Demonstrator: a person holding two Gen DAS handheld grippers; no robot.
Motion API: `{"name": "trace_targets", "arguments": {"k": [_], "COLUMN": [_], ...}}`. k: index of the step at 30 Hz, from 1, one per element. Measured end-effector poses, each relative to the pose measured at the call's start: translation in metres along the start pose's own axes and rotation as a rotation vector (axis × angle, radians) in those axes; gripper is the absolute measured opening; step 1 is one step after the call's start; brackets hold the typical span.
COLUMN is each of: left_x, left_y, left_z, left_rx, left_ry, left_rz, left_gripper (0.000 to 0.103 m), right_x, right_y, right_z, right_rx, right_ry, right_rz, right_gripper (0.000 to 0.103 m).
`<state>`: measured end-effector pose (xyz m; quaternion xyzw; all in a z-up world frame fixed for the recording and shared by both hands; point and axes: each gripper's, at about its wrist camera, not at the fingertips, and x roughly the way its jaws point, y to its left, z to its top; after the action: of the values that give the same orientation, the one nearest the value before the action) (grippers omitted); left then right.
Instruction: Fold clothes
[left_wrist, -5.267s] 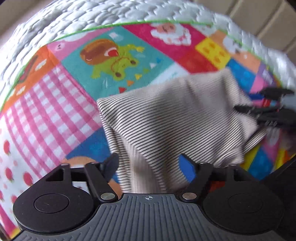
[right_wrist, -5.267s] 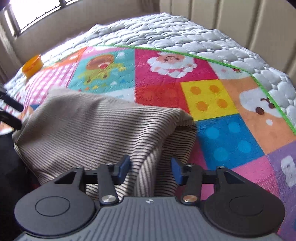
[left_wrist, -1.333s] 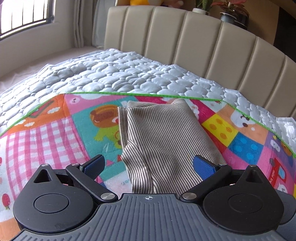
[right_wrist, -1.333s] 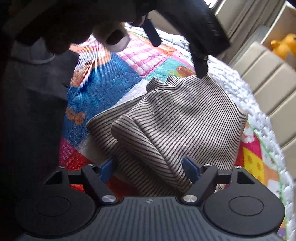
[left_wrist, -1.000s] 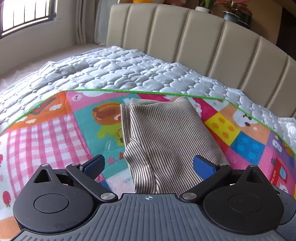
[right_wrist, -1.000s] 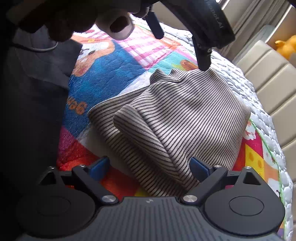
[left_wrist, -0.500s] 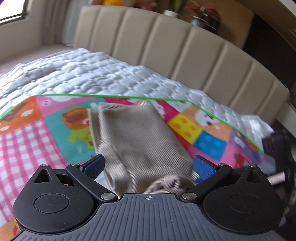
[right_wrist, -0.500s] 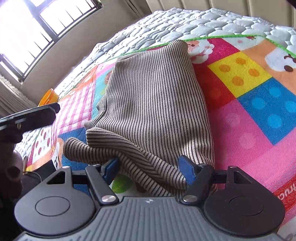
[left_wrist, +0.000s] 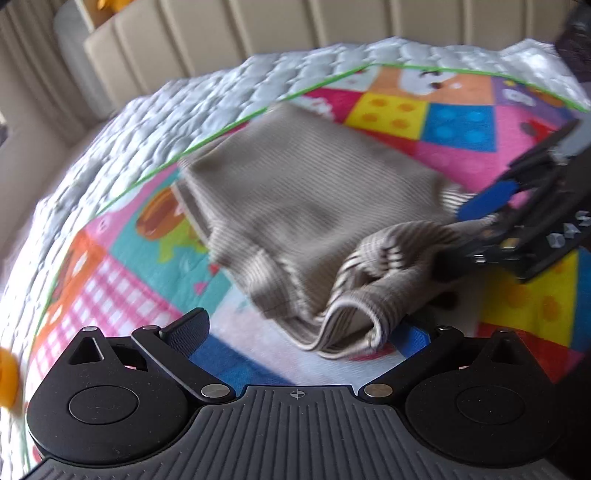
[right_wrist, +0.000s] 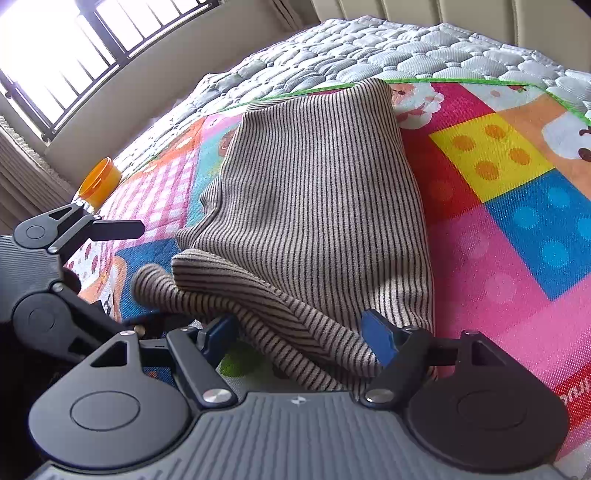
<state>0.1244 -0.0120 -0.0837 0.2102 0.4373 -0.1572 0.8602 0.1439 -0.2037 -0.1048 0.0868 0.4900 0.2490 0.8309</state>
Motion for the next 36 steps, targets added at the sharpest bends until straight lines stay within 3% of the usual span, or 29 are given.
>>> {"name": "trace_targets", "arguments": {"k": [4,8,12,23,25,29,32,36], "left_x": [-0.002,-0.001,0.002,0.007,0.008,0.011,0.011,-0.006], "left_y": [0.012,0.018,0.022,0.034,0.035,0.035,0.04,0.062], "left_z": [0.002,0.003,0.003,0.003,0.003,0.004,0.004,0.003], "left_rx": [-0.067,-0.109,-0.143,-0.236,-0.246,-0.26,-0.288,-0.393], "left_ry": [-0.016,-0.011,0.001,0.025,0.026,0.033,0.035,-0.047], "left_rz": [0.014,0.007,-0.007,-0.052,-0.06,-0.07,-0.09,-0.114], "left_gripper": [0.103,0.103,0.103,0.103,0.103,0.103,0.103,0.103], "right_x": [-0.005,-0.014,-0.007,0.023,0.03,0.038,0.037,0.022], "right_y": [0.006,0.041,0.067,0.094,0.095,0.097,0.099,0.1], "right_z": [-0.001,-0.011,-0.029,-0.059,-0.061,-0.066,-0.066,-0.04], "right_rx": [-0.035,-0.304,-0.531,-0.844,-0.871,-0.923,-0.967,-0.962], "right_ry": [-0.024,-0.108,-0.133,-0.131,-0.125,-0.115,-0.107,-0.086], "right_rz": [-0.026,-0.148,-0.212,-0.386,-0.418,-0.463,-0.479,-0.464], "right_gripper": [0.078,0.082,0.083,0.082,0.078,0.05,0.038,0.033]}}
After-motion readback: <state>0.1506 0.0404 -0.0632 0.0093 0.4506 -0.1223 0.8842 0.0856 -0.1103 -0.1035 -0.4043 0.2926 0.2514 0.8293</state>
